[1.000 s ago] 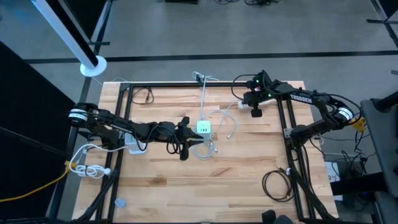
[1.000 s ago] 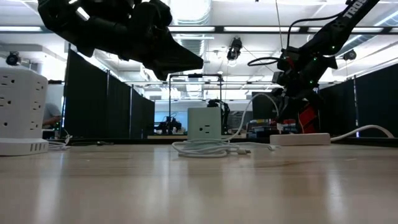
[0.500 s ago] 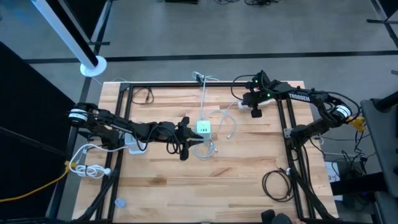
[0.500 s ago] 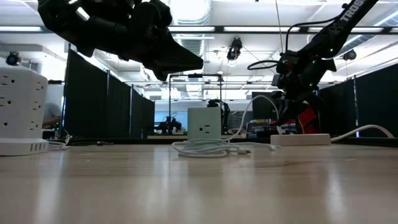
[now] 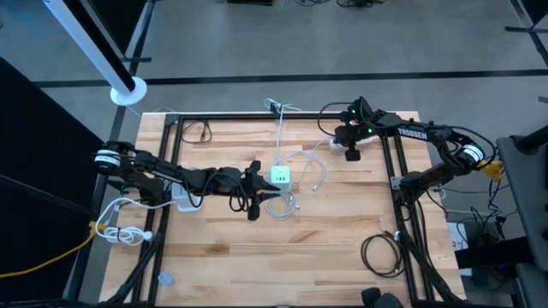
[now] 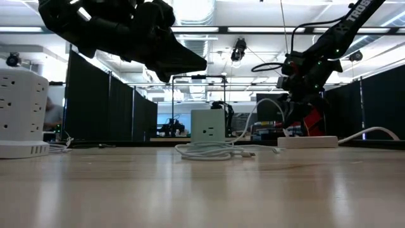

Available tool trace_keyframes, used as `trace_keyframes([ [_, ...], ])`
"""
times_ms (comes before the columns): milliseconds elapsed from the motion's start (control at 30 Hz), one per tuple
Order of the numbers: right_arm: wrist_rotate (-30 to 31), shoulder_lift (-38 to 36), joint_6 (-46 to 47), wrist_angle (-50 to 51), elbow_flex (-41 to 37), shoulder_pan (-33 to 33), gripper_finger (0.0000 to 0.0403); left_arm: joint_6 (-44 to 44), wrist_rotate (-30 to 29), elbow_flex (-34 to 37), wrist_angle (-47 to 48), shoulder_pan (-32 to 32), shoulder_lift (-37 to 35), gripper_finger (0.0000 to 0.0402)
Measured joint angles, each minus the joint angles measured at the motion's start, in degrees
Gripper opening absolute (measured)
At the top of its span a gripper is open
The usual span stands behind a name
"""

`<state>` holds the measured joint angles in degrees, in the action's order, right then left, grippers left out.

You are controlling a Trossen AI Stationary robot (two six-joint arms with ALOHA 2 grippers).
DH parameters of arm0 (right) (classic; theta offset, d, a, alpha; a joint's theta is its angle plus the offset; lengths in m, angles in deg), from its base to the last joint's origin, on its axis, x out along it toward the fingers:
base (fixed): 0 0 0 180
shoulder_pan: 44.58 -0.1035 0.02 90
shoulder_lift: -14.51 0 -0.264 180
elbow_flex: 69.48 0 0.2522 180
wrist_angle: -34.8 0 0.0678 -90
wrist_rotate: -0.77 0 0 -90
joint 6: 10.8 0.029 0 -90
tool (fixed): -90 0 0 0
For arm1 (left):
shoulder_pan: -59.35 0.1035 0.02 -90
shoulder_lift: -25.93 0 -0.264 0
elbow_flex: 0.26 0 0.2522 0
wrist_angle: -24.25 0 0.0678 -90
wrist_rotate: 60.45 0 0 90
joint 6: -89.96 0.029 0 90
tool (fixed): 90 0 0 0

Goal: Insert USB
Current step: Insert the middle right white charger cable into the top right white outlet extension

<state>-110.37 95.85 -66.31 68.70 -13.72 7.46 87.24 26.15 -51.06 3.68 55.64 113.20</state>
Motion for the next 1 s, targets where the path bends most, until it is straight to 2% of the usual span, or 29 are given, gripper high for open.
trace_keyframes([
  [100, 0.5, 0.0, 1.4, 0.0, 0.0, 0.0, 0.0, 0.0, 0.0, 0.0, 0.0, 0.0, 0.0, 0.0064],
  [667, 13.4, -2.8, 15.4, 1.9, -0.2, 0.0, 0.0, 0.0, 0.0, 0.0, 0.1, 0.0, 0.0, 0.0064],
  [1000, 15.1, -2.9, 18.3, 3.4, -0.1, 0.0, 0.0, -1.1, 0.0, 0.0, 0.1, 0.0, 0.0, 0.0064],
])
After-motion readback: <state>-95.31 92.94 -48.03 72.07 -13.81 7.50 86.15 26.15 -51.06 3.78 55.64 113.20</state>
